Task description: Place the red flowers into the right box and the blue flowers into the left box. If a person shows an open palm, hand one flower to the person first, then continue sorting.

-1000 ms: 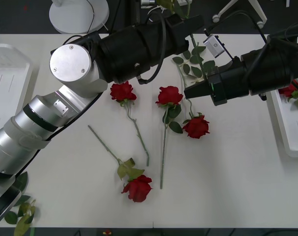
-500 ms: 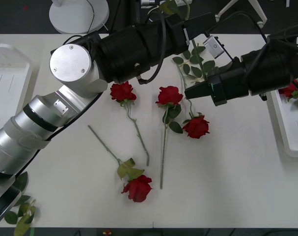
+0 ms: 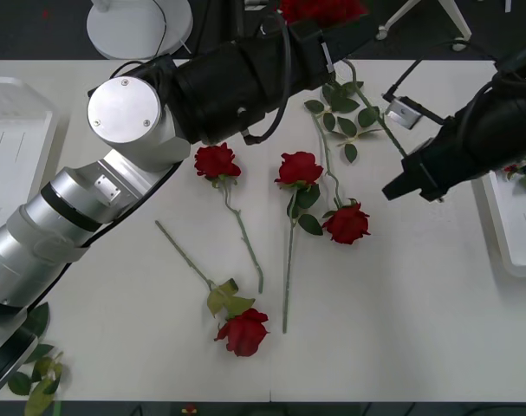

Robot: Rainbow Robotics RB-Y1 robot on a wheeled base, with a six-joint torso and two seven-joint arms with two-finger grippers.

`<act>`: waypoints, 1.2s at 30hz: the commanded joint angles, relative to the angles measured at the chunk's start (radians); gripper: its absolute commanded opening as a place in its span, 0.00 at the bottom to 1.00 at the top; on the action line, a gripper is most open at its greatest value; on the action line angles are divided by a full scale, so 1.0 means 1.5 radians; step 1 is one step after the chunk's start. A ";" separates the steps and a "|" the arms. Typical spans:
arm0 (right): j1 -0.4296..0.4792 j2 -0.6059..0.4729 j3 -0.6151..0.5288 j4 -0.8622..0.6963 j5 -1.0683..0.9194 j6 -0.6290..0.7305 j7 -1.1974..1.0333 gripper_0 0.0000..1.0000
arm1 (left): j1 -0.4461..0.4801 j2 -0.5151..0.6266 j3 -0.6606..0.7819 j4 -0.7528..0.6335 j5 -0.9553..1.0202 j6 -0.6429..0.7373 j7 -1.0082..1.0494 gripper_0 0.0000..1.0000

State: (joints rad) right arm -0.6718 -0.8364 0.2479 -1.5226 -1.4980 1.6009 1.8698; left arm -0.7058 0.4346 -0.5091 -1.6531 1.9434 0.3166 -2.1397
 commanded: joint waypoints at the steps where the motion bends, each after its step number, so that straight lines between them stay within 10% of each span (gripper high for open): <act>1: -0.046 -0.052 -0.055 0.027 0.067 0.060 -0.024 0.00 | -0.056 0.017 0.022 -0.038 0.044 -0.018 0.052 1.00; 8: -0.059 -0.119 -0.075 0.112 0.164 0.080 -0.009 0.00 | -0.054 0.113 0.088 -0.041 0.047 0.096 0.059 1.00; 21: -0.059 -0.239 -0.082 0.279 0.259 0.030 0.011 0.00 | -0.004 0.244 0.245 -0.039 -0.215 0.656 0.052 1.00; 36: 0.030 -0.224 -0.082 0.348 0.403 -0.105 0.033 0.00 | -0.009 0.262 0.118 -0.194 -0.538 0.918 -0.214 1.00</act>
State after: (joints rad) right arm -0.6778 -1.1513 0.1507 -0.9941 -0.9231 1.4854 1.9025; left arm -0.7129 0.7793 -0.2566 -1.8752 1.2044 1.6535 -2.4094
